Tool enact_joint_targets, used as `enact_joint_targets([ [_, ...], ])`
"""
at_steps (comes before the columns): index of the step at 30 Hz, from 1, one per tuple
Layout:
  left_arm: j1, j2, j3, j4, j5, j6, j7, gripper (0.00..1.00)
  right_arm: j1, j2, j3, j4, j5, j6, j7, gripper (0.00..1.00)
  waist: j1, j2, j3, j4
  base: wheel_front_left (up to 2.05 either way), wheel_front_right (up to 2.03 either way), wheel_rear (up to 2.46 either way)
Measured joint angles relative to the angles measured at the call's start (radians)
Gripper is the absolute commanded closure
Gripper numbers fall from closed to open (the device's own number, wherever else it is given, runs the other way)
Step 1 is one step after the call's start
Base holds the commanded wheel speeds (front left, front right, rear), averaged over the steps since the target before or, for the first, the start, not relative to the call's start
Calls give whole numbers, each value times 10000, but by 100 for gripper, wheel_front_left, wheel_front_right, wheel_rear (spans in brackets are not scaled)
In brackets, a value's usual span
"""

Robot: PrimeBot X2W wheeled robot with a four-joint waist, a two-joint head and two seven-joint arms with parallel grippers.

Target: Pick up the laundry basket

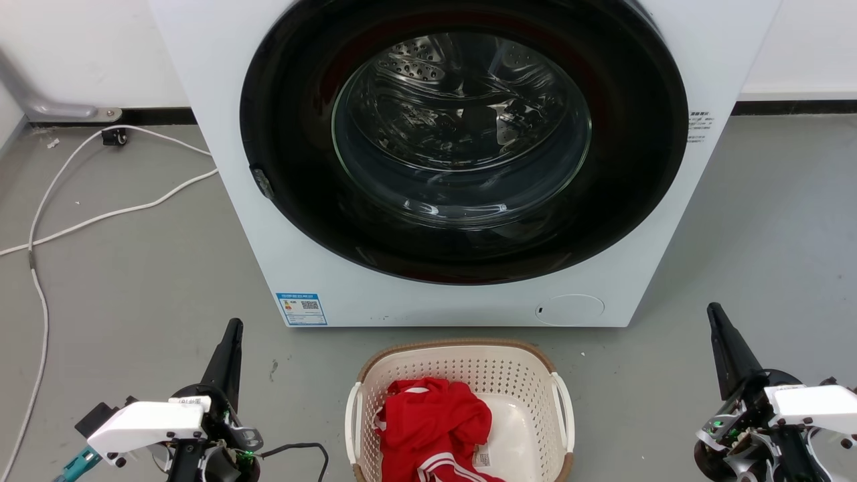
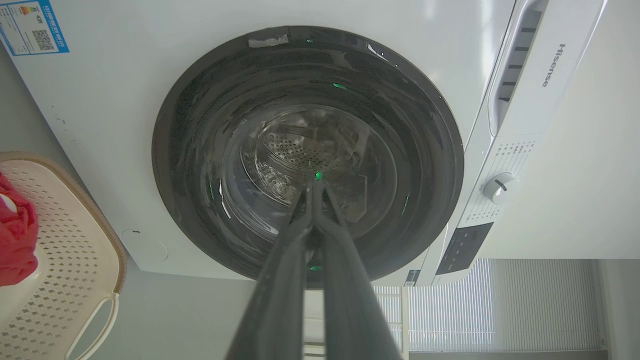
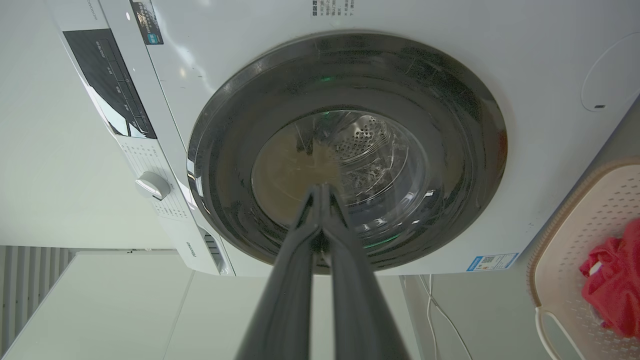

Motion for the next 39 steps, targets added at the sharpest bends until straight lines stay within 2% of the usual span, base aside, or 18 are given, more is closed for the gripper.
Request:
enact_joint_targets([
  [15,-1,-17,23,0,15,0,12,100,-3,19,-33,2,-33,0,38,100,1,0,0,0,0,0,0],
  [16,12,-23,23,23,13,0,8,0,14,23,-33,23,-31,0,36,0,0,0,0,0,0,0,0],
  [23,224,-90,-263,244,61,2,-219,0,290,59,86,173,-84,-2,-180,0,0,0,2,0,0,0,0],
  [29,190,-94,-439,192,633,0,-497,0,290,67,217,102,-529,-2,-474,0,0,0,14,-1,0,0,0],
  [33,165,-94,-491,79,1532,13,-686,0,291,69,196,31,-1264,-2,-652,0,0,0,23,-1,0,0,0],
  [39,158,-94,-688,-148,2938,244,-934,0,293,73,148,-207,-3007,-2,-907,0,0,0,30,5,0,0,0],
])
